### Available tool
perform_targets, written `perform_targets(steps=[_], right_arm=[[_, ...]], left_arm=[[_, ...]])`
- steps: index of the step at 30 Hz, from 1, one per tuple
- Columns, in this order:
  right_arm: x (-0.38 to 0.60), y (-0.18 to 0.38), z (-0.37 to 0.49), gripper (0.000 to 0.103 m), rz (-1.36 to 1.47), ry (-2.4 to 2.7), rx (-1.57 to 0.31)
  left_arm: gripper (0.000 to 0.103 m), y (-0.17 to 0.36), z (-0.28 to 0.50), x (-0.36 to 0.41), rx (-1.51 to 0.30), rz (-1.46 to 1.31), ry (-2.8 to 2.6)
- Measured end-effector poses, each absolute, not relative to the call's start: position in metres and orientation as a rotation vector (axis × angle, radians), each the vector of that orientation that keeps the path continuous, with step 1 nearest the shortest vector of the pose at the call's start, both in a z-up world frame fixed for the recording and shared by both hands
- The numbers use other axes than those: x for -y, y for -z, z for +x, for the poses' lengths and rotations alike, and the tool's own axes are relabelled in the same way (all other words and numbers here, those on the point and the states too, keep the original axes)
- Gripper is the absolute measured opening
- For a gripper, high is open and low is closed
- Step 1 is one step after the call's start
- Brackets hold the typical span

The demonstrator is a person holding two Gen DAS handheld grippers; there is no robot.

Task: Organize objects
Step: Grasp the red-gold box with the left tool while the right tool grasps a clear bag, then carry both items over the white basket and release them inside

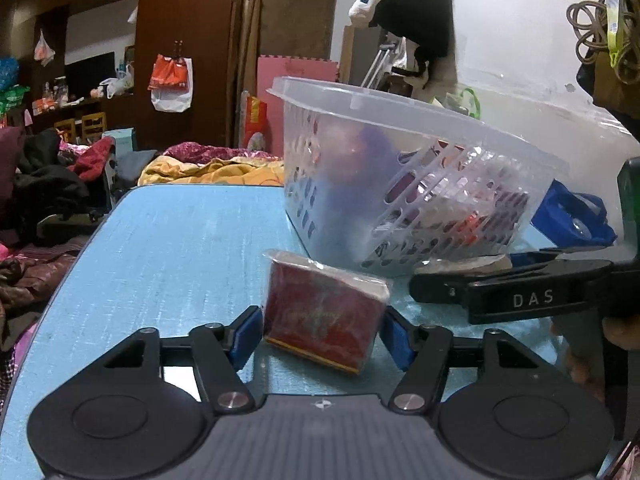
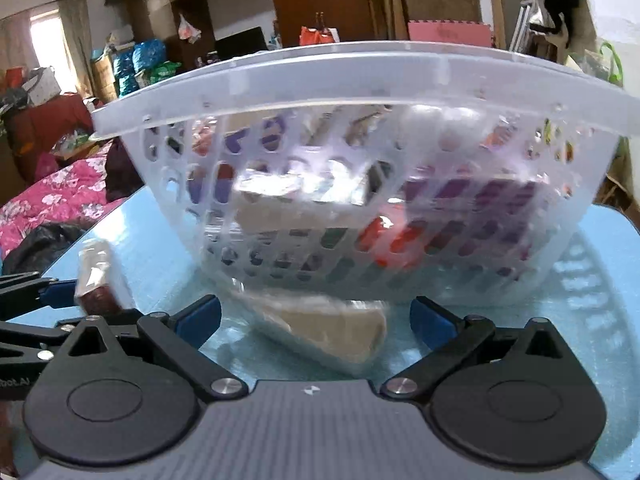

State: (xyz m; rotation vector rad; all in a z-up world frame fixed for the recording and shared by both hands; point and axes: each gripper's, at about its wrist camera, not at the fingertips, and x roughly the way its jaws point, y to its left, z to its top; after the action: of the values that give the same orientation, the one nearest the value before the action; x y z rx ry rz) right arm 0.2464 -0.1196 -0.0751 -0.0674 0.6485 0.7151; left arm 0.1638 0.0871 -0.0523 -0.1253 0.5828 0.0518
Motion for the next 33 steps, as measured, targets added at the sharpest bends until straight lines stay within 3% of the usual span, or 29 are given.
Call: perform_targets(steps=[3,4,6,7,8,10,22,29,33], right_arm=[[0.119,0.075,0.242,0.084,-0.116,-0.713,-0.642],[0.122,0.075,0.24,0.075,-0.125,-0.712,-0.636],[0.127,0.075,0.236,0.071,-0.145,-0.721,-0.628],[0.131,0.074,0.234,0.065,-0.153,-0.727,-0.624],[0.134,0.073,0.233,0.06,-0.165,-0.734,-0.619],[0.143,0.071,0.228,0.053,-0.165,-0.742,-0.615],[0.192,0.048,0.208,0.052,-0.05,-0.789,-0.513],[0.209,-0.047,0.221,0.052,0.005,-0.739,-0.307],[0.188,-0.077,0.269,0.053,0.001,-0.694,-0.323]], left_arm=[[0.076,0.054,0.166,-0.087,-0.591,-0.127,-0.058],[0.077,0.054,0.167,-0.088,-0.598,-0.13,-0.06],[0.077,0.055,0.168,-0.089,-0.604,-0.137,-0.053],[0.075,0.054,0.167,-0.091,-0.601,-0.14,-0.052],[0.067,0.055,0.167,-0.09,-0.598,-0.14,-0.051],[0.065,0.055,0.166,-0.091,-0.591,-0.142,-0.048],[0.064,0.041,0.148,-0.087,-0.486,-0.204,-0.002],[0.064,-0.051,0.16,-0.06,-0.303,-0.191,0.054],[0.064,-0.089,0.213,-0.053,-0.312,-0.22,0.043]])
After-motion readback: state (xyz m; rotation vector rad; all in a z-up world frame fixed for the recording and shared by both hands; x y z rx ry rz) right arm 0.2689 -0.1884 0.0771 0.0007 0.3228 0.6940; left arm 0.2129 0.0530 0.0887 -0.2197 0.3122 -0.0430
